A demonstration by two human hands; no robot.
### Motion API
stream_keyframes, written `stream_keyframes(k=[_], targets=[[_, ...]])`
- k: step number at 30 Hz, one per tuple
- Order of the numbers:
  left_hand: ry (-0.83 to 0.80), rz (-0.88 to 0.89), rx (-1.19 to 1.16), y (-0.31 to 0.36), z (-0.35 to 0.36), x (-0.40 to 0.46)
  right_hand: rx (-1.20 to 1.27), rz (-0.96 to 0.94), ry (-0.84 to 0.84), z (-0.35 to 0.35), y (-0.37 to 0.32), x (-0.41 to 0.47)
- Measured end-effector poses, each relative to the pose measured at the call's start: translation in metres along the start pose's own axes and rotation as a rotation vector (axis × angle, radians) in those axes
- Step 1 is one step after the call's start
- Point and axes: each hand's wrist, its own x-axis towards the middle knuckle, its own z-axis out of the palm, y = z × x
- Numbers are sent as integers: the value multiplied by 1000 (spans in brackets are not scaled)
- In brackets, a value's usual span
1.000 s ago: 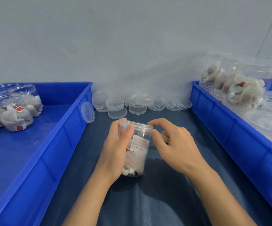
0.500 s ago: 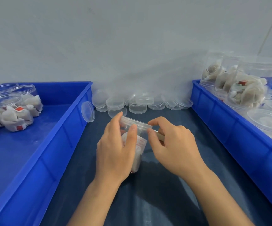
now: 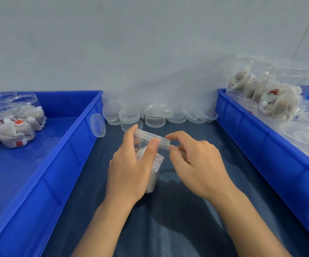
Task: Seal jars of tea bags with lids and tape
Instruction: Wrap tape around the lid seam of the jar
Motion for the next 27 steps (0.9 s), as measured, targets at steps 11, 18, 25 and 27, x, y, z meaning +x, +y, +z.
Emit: stream_keyframes(k=[11,18,25,27], targets=[[8,-60,-171,-9,-4,3,8,-76,17,-4,8,-2],[-1,-67,-272,-5,-6,4,0,-6,33,-2,12,0],[-30,-106,-421,-6,-6,7,38,32,44,-3,14,0],[-41,-117,-454,-6,-6,8,50,42,39,-3,14,0]])
